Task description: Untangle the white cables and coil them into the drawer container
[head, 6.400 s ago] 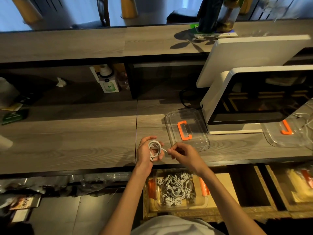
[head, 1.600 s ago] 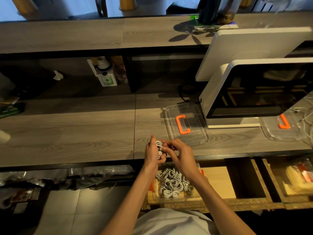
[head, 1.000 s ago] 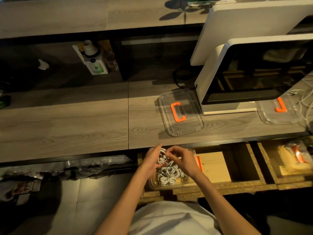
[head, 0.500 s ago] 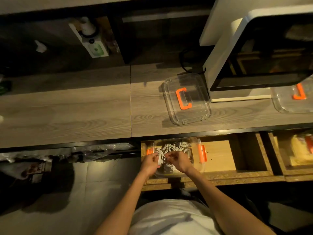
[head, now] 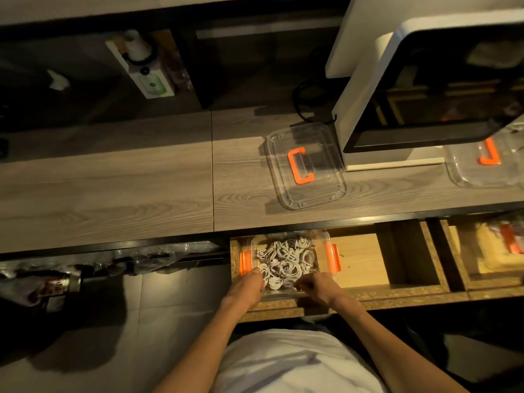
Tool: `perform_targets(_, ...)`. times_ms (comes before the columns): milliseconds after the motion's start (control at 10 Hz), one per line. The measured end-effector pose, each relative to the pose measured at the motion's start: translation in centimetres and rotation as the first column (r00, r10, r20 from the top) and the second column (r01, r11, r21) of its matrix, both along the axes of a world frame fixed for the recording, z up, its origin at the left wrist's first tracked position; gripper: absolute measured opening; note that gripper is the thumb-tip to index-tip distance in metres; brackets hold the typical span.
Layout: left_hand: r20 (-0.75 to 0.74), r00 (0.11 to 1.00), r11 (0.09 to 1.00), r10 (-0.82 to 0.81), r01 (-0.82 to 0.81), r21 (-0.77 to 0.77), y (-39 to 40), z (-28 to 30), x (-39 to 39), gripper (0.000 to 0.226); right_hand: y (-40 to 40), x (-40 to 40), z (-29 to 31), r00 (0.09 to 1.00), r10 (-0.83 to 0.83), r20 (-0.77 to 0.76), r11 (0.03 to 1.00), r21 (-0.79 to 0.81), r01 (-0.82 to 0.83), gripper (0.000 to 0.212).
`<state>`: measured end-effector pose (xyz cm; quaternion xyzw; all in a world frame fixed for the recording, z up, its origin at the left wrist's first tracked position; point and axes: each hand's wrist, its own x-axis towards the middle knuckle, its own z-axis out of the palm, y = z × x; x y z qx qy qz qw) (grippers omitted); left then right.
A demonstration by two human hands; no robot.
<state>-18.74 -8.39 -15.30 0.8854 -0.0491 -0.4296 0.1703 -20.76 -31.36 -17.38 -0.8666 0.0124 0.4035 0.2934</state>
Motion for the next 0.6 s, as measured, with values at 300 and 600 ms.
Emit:
perform_targets(300,0.025,0.998,0.998,-0.059,0.059,-0.004,-0.4,-0.3,-0.4,0.014,-1.3,-0.6,0.5,0.998,0.037,-0.041,0.997,0.067,-0.034,0.024)
perform_targets(600,0.050,0.948,0.921,0.314,-0.291,-0.259,-1.6,3.0,3.3,0.017,-5.1,9.9,8.8,0.746,-0.342,0.572,0.937,0.264,0.228,0.023)
